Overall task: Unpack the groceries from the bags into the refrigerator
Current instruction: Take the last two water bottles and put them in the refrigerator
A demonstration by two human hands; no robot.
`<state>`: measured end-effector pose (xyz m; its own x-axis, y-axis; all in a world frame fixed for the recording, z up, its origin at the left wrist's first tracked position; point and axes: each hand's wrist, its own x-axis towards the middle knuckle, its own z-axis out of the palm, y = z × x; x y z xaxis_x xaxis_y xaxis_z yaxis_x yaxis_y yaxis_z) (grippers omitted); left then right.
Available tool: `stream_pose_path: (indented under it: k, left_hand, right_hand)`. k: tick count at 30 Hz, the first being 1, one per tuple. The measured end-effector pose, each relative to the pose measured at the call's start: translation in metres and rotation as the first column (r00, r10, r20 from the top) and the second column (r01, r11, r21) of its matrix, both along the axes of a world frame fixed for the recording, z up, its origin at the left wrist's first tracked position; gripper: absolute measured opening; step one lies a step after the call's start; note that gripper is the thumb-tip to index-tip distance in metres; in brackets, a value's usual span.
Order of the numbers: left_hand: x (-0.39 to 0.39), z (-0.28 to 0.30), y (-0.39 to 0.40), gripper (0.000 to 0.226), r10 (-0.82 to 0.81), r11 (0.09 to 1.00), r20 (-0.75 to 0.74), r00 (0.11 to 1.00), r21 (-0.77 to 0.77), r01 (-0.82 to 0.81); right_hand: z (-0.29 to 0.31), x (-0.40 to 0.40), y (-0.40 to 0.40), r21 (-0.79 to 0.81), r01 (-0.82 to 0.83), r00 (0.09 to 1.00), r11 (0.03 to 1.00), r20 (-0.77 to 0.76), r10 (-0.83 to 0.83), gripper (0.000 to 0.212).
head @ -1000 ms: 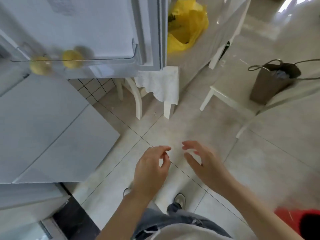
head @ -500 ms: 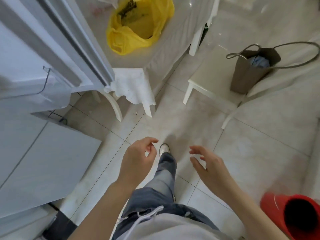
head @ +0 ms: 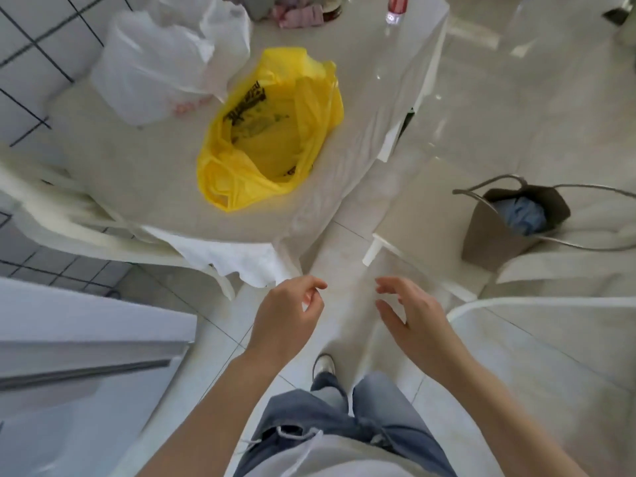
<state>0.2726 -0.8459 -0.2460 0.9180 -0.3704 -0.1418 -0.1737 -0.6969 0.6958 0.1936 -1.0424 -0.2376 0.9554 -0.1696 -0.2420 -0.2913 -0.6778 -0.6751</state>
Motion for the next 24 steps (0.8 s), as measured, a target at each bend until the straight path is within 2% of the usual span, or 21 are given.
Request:
stream_pose_path:
  k: [5,11,17,24]
  left_hand:
    - [0.058,0.001,-0.045,0.020,0.051,0.999,-0.014,0.999,-0.004,-0.051]
    - [0.120,-0.008,-0.096,0.019,0.205,0.978,-0.036,0.978,0.049,-0.203]
    - [0.158,-0.009,-0.131,0.018,0.372,0.926,-0.066,0.926,0.094,-0.366]
    - [0.209,-0.014,-0.124,0.020,0.516,0.856,-0.092,0.852,0.087,-0.509]
  right_hand:
    - [0.000,0.077,-0.042,0.009,-0.063,0.997,0.998,0.045,0.062,0.034]
    - [-0.006,0.168,-0.107,0.002,-0.222,0.975,0.975,0.023,0.222,0.033]
    - [0.001,0.251,-0.153,-0.012,-0.397,0.918,0.918,0.012,0.397,0.032]
    - [0.000,0.349,-0.151,-0.054,-0.570,0.818,0.820,0.057,0.572,0.029]
